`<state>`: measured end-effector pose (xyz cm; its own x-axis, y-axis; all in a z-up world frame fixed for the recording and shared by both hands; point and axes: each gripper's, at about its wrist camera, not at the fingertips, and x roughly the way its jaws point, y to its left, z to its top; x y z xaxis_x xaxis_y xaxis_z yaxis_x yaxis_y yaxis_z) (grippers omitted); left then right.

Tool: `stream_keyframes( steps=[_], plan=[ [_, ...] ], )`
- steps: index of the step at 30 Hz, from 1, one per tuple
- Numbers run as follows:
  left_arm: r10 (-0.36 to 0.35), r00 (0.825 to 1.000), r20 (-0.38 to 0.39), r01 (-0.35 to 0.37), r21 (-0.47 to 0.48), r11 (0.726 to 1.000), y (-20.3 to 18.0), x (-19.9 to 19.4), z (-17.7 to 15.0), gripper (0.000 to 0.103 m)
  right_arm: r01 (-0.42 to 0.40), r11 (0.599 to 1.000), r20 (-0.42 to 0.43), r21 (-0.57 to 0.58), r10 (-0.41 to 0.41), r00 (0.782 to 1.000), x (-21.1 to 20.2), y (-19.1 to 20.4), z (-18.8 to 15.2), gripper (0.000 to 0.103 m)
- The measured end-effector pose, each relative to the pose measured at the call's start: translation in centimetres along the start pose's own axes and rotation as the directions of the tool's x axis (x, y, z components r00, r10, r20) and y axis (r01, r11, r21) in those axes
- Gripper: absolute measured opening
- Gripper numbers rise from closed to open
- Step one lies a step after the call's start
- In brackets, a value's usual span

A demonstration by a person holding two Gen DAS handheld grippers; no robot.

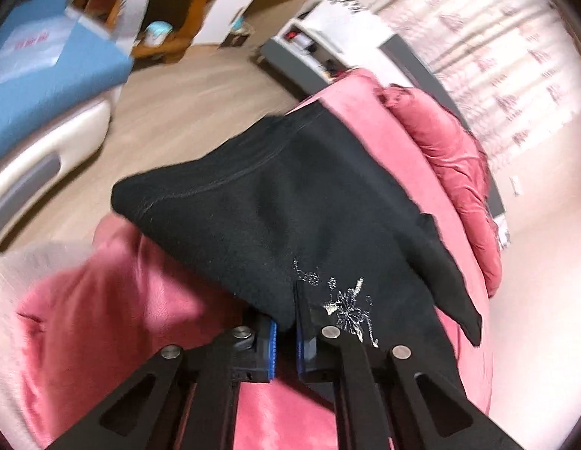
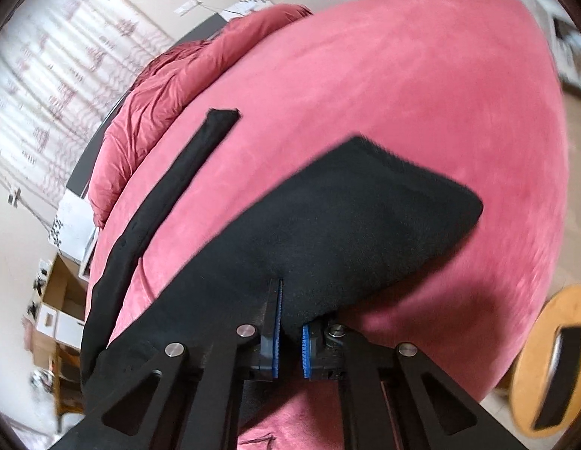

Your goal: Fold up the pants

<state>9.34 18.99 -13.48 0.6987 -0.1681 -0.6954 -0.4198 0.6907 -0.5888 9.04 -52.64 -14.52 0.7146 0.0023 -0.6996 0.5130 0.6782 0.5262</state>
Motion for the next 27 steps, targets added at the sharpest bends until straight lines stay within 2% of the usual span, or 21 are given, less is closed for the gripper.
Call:
stream_keyframes(
  steps=[2, 6, 11, 15, 18, 19, 22, 24, 27],
  plan=[
    [-0.004, 1.0, 0.008, 0.004, 0.035, 0.999, -0.8, -1.5, 0.0, 0.006, 0.013, 0.999, 0.011, -0.032, -0.013, 1.0, -1.1, 0.7, 0.5, 0.008],
    [-0.021, 1.0, 0.003, 0.021, 0.045, 0.999, -0.8, -4.4, -0.2, 0.006, 0.035, 0.996, 0.038, -0.083, -0.032, 0.999, -3.4, 1.4, 1.2, 0.008],
    [-0.006, 0.998, -0.054, 0.007, 0.017, 1.0, 0.9, -5.3, -1.9, 0.006, 0.067, 0.995, 0.034, -0.076, -0.065, 0.997, -4.9, -0.8, 1.1, 0.008],
    [0.07, 0.988, -0.134, -0.063, 0.056, 0.996, 2.2, -3.3, -4.3, 0.007, 0.121, 0.99, -0.015, -0.066, -0.122, 0.992, -3.7, -3.1, 0.0, 0.008],
    [0.165, 0.975, -0.147, -0.148, 0.119, 0.982, 2.5, -2.1, -5.5, 0.012, 0.157, 0.985, -0.063, -0.066, -0.161, 0.985, -1.9, -4.3, -0.9, 0.009],
    [0.169, 0.972, -0.16, -0.151, 0.122, 0.981, 2.6, -2.0, -5.7, 0.013, 0.171, 0.983, -0.082, -0.062, -0.176, 0.981, -1.5, -4.7, -1.1, 0.01],
    [0.11, 0.975, -0.195, -0.101, 0.052, 0.994, 3.7, -3.1, -5.4, 0.024, 0.164, 0.984, -0.096, -0.071, -0.17, 0.981, -1.4, -4.9, -1.1, 0.032],
    [0.067, 0.985, -0.156, -0.067, 0.005, 0.998, 3.9, -5.0, -5.2, 0.028, 0.19, 0.977, -0.08, -0.101, -0.198, 0.977, -2.0, -4.7, -1.0, 0.055],
    [0.055, 0.998, -0.034, -0.055, 0.017, 0.998, 3.4, -8.2, -4.4, 0.032, 0.277, 0.949, 0.01, -0.147, -0.279, 0.96, -3.8, -4.2, -0.3, 0.057]
  ],
)
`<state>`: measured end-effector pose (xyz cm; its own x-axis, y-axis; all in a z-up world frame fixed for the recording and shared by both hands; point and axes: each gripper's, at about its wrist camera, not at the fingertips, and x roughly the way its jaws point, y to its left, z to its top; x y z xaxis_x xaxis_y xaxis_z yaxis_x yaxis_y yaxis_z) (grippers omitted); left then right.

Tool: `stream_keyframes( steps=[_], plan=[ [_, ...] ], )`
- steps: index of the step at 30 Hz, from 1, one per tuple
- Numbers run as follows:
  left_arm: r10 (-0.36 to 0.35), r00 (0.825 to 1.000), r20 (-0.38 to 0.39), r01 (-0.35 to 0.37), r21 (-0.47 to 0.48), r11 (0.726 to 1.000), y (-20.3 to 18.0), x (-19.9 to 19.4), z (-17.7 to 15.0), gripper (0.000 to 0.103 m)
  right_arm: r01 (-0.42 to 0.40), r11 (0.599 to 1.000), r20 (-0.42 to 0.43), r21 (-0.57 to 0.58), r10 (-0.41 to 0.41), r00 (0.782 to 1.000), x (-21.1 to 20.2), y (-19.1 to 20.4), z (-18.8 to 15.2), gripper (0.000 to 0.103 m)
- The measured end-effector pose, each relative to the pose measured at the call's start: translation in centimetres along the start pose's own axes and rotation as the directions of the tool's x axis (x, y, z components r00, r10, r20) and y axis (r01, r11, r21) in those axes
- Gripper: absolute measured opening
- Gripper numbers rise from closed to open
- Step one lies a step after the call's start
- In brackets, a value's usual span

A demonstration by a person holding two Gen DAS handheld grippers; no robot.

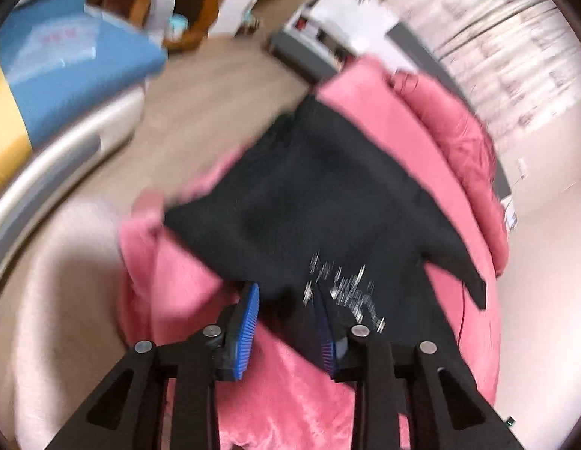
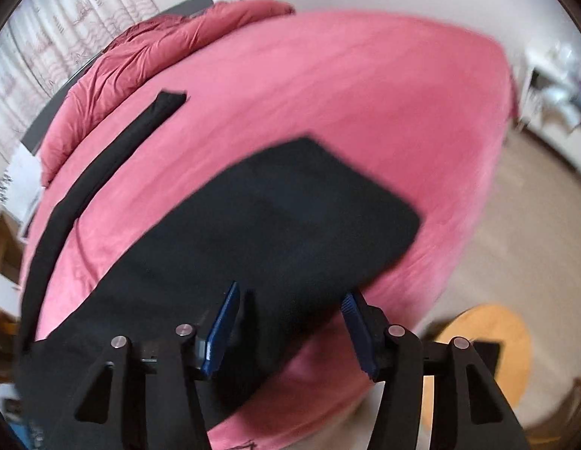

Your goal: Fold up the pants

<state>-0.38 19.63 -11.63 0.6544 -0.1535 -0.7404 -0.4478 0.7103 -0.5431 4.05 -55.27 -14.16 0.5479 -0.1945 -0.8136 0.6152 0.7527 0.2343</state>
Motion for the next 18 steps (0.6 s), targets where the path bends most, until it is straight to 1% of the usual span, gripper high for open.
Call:
stream_keyframes(
  steps=[1, 2, 4, 6, 8, 10, 12, 13, 15, 16, 18],
  plan=[
    [-0.006, 1.0, 0.023, 0.005, 0.01, 1.0, -0.4, -0.5, 0.4, 0.034, 0.033, 0.999, 0.036, 0.002, -0.033, 0.999, -0.8, -0.1, 0.4, 0.057],
    [-0.011, 0.999, 0.035, 0.01, 0.022, 1.0, -0.8, -0.7, 0.9, 0.037, 0.045, 0.999, 0.06, 0.005, -0.045, 0.997, -1.4, -0.1, 0.9, 0.057],
    [-0.033, 0.999, 0.035, 0.031, 0.052, 0.998, -2.2, 0.0, 2.0, 0.037, 0.041, 0.999, 0.104, -0.013, -0.04, 0.994, -2.3, 0.7, 2.1, 0.057],
    [-0.049, 0.999, 0.01, 0.048, 0.079, 0.996, -3.8, 1.6, 2.9, 0.038, 0.028, 0.999, 0.109, -0.043, -0.024, 0.994, -2.5, 2.0, 3.1, 0.059],
    [-0.076, 0.996, -0.038, 0.079, 0.09, 0.993, -5.4, 3.7, 4.1, 0.039, -0.019, 0.997, 0.09, -0.074, 0.026, 0.996, -2.0, 3.7, 4.3, 0.061],
    [-0.076, 0.993, -0.094, 0.085, 0.103, 0.991, -7.9, 6.5, 5.1, 0.039, -0.075, 0.992, 0.055, -0.103, 0.081, 0.995, -0.9, 6.1, 5.7, 0.064],
    [-0.09, 0.987, -0.135, 0.107, 0.124, 0.987, -10.2, 9.0, 6.1, 0.04, -0.129, 0.984, 0.018, -0.126, 0.132, 0.991, 0.6, 8.3, 7.1, 0.065],
    [-0.102, 0.984, -0.143, 0.122, 0.139, 0.983, -11.2, 9.8, 6.3, 0.04, -0.164, 0.978, -0.008, -0.127, 0.164, 0.986, 1.8, 9.4, 7.9, 0.065],
    [-0.125, 0.98, -0.152, 0.154, 0.194, 0.969, -14.1, 10.9, 5.8, 0.04, -0.194, 0.974, -0.038, -0.113, 0.191, 0.981, 3.9, 10.9, 8.9, 0.065],
    [-0.14, 0.975, -0.171, 0.177, 0.22, 0.959, -15.6, 11.7, 5.4, 0.04, -0.215, 0.973, -0.061, -0.084, 0.21, 0.976, 5.4, 11.7, 10.0, 0.065],
    [-0.202, 0.952, -0.231, 0.26, 0.261, 0.93, -18.8, 13.3, 4.3, 0.04, -0.232, 0.972, -0.08, -0.043, 0.228, 0.97, 7.4, 12.8, 11.3, 0.065]
  ],
)
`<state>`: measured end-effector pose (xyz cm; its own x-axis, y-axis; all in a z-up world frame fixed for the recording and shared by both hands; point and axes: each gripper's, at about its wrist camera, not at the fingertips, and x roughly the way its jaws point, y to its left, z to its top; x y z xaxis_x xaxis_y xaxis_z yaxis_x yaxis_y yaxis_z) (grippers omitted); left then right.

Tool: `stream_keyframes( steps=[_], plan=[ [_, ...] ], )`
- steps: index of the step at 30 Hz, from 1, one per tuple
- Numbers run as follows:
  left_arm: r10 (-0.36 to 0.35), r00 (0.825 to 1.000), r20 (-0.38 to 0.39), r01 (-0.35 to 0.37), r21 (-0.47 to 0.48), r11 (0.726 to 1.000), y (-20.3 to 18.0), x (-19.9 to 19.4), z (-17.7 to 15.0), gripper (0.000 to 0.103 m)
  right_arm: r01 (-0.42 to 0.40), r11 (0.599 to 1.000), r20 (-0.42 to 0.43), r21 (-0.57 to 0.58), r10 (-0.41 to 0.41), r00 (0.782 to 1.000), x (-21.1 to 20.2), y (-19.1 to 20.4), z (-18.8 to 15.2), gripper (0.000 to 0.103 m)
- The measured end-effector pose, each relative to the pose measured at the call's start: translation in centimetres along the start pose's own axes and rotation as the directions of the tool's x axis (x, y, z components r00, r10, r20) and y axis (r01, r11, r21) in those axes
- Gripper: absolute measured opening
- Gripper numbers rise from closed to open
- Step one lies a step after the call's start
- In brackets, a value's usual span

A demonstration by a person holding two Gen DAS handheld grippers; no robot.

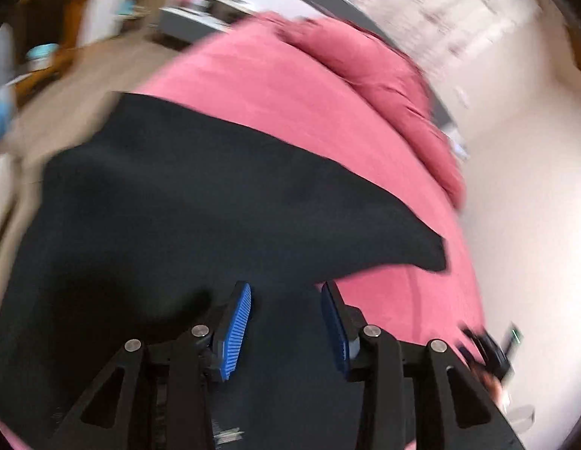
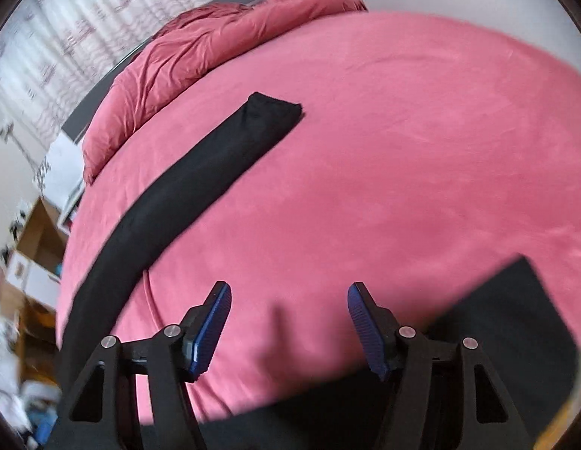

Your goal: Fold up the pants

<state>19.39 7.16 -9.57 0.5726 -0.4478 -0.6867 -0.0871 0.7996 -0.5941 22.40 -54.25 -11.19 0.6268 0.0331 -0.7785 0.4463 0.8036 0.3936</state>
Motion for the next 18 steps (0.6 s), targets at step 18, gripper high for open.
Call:
stream_keyframes(
  steps=[18],
  plan=[
    [-0.118, 0.992, -0.042, 0.108, -0.2, 0.974, -6.0, 15.5, 1.0, 0.049, 0.0, 0.984, 0.063, 0.18, -0.011, 0.998, 15.0, 1.1, 15.6, 0.051]
  ],
)
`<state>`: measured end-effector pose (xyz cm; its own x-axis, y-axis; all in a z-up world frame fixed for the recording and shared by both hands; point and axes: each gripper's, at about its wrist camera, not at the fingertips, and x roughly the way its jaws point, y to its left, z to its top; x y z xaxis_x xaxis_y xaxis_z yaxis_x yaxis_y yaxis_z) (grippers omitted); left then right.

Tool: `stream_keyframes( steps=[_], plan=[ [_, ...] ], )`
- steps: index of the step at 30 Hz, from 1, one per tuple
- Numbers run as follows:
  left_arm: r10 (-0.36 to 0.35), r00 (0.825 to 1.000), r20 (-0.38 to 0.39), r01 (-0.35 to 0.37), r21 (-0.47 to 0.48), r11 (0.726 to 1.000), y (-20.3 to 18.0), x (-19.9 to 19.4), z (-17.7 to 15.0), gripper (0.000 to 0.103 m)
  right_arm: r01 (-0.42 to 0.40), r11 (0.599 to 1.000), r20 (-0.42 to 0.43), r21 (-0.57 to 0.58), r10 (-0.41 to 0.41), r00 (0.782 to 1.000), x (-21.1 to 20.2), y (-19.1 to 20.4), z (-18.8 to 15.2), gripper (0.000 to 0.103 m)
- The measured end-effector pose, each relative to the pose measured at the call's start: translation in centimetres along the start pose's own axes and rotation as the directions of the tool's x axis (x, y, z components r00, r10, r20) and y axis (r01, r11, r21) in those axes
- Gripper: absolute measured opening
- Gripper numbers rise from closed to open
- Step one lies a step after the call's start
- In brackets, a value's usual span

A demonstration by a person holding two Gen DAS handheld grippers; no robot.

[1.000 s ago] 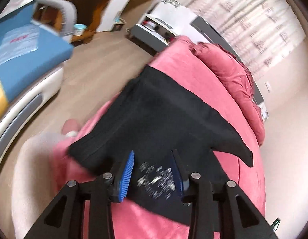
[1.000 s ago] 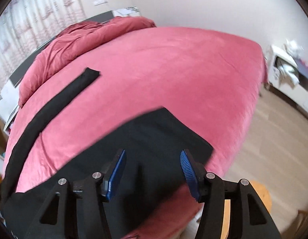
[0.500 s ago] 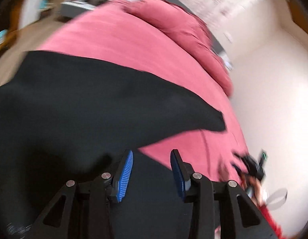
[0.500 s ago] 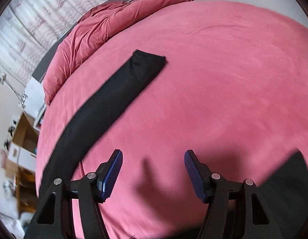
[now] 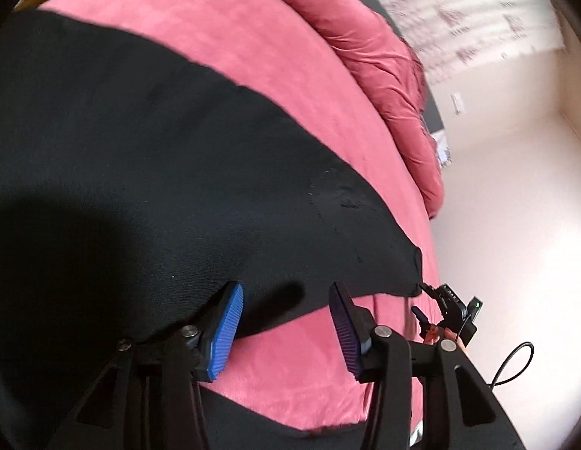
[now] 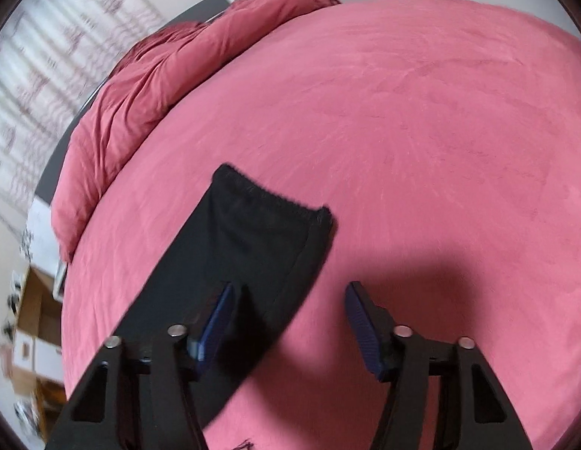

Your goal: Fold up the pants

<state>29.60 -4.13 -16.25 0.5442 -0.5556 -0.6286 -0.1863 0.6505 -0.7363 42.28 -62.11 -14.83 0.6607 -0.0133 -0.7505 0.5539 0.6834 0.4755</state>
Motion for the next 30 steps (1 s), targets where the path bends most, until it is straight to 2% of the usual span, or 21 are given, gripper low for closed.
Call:
stream_keyframes(
  steps=[1, 2, 3, 5, 6, 7, 11, 14, 18, 21, 24, 27, 30],
  plan=[
    [-0.003, 1.0, 0.009, 0.003, -0.022, 1.0, 0.0, 0.3, 0.2, 0.049, -0.007, 1.0, 0.007, 0.018, 0.007, 1.0, 0.3, -0.1, 0.3, 0.043],
    [-0.003, 1.0, 0.016, 0.003, -0.048, 0.999, 0.2, 0.5, 0.2, 0.047, -0.017, 0.999, 0.003, 0.035, 0.017, 1.0, 0.7, -0.2, 0.5, 0.026],
    [0.003, 1.0, 0.021, -0.002, -0.072, 0.997, 0.3, 0.7, -0.1, 0.044, -0.028, 0.998, -0.005, 0.051, 0.028, 1.0, 1.0, -0.3, 0.8, 0.021],
    [0.04, 0.999, 0.02, -0.038, -0.115, 0.993, 0.7, 0.9, 0.0, 0.021, -0.046, 0.996, -0.003, 0.071, 0.046, 0.999, 0.9, -0.4, 1.1, 0.013],
    [0.059, 0.998, 0.013, -0.057, -0.121, 0.991, 1.1, 1.1, 0.3, 0.014, -0.051, 0.997, -0.001, 0.062, 0.051, 0.999, 0.6, -0.3, 1.2, 0.012],
    [0.079, 0.997, -0.001, -0.078, -0.115, 0.99, 1.3, 1.4, 0.4, 0.0, -0.044, 0.998, 0.008, 0.034, 0.044, 0.999, 0.0, 0.1, 1.2, 0.012],
    [0.064, 0.998, -0.019, -0.066, -0.066, 0.996, 1.5, 0.8, 0.4, 0.0, -0.023, 0.997, 0.044, -0.075, 0.026, 0.999, -2.9, 1.2, 1.0, 0.011],
    [0.085, 0.996, -0.013, -0.085, -0.02, 0.996, 1.0, -0.1, 0.3, 0.0, -0.013, 0.993, 0.068, -0.118, 0.021, 0.997, -6.2, 0.4, 0.5, 0.01],
    [0.078, 0.997, -0.024, -0.077, 0.004, 0.997, 1.2, -1.5, -0.4, 0.0, -0.004, 0.996, 0.09, -0.092, 0.013, 0.996, -11.4, -3.7, -0.2, 0.01],
    [0.051, 0.997, -0.058, -0.05, 0.02, 0.999, 1.2, -2.1, -1.2, 0.0, 0.022, 0.997, 0.098, -0.072, -0.015, 0.995, -14.8, -7.8, -0.8, 0.01],
    [0.038, 0.994, -0.101, -0.03, 0.08, 0.996, 0.5, -2.4, -2.4, 0.0, 0.042, 0.999, 0.08, -0.027, -0.039, 0.996, -16.9, -11.9, -1.6, 0.01],
    [0.062, 0.991, -0.121, -0.041, 0.165, 0.985, -0.4, -2.4, -3.4, 0.0, 0.061, 0.998, 0.048, 0.015, -0.062, 0.997, -17.4, -15.5, -3.1, 0.01],
    [0.062, 0.988, -0.139, -0.037, 0.172, 0.984, 0.1, -3.0, -3.8, 0.0, 0.099, 0.995, 0.0, 0.011, -0.099, 0.995, -16.5, -18.0, -5.3, 0.011]
  ],
)
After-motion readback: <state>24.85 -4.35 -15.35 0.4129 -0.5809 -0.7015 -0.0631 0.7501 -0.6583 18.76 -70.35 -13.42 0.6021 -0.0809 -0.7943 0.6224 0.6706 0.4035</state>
